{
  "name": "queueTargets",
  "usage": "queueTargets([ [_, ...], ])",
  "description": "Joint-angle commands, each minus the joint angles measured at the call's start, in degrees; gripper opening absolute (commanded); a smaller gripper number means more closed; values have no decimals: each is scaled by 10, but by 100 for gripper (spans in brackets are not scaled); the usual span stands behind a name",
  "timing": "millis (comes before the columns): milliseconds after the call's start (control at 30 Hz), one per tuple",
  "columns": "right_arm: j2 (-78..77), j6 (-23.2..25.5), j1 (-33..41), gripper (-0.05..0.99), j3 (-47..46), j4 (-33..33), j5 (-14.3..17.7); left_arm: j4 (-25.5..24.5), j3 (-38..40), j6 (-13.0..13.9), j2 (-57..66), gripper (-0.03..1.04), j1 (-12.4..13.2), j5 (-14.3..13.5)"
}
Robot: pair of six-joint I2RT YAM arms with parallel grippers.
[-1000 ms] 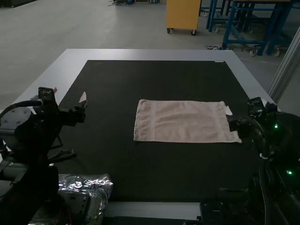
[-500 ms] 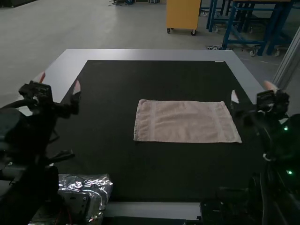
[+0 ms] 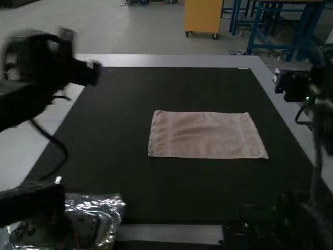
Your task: Fold the towel.
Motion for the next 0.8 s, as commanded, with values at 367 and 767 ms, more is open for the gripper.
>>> queueTargets([
  [367,269,-13,-1,91,59,-73,-30,-43,79,-98,265,96,-115,65],
  [767,400,-23,2,91,69,-6,-30,-5,132,-125,423,96,-142,63],
])
